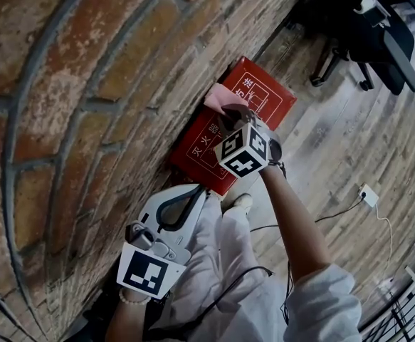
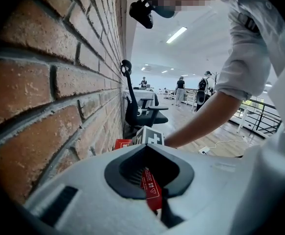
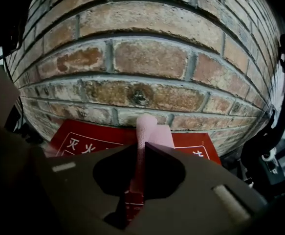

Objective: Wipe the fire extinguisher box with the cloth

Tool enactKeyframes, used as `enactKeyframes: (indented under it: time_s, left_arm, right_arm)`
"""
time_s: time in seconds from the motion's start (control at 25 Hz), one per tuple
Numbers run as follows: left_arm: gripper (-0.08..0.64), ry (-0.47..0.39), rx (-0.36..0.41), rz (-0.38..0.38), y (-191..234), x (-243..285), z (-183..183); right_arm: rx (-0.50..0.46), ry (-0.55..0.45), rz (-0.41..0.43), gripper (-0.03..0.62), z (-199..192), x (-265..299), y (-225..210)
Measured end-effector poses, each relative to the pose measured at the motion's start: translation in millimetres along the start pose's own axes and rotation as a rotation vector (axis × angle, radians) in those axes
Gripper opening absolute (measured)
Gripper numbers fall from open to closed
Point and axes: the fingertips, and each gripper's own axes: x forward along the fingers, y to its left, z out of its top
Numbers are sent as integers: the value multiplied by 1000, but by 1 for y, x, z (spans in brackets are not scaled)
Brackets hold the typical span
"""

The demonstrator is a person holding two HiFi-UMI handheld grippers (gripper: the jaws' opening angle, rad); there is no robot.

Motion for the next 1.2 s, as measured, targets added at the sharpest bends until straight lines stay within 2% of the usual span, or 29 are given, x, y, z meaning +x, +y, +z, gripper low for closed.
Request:
enactKeyframes:
  time_s: [0.6, 0.88, 1.2]
  left_arm:
    - [-3, 11, 15, -40, -5, -8, -18]
    - [-3, 15, 25, -52, -6, -9, -21]
    - [-3, -11, -109, 19, 9, -9, -22]
  right_arm:
    - [-68, -40, 189, 26, 12, -11, 121]
    - [-83, -60, 255, 26, 17, -19, 162]
    - [-122, -60, 321, 26, 14, -21, 205]
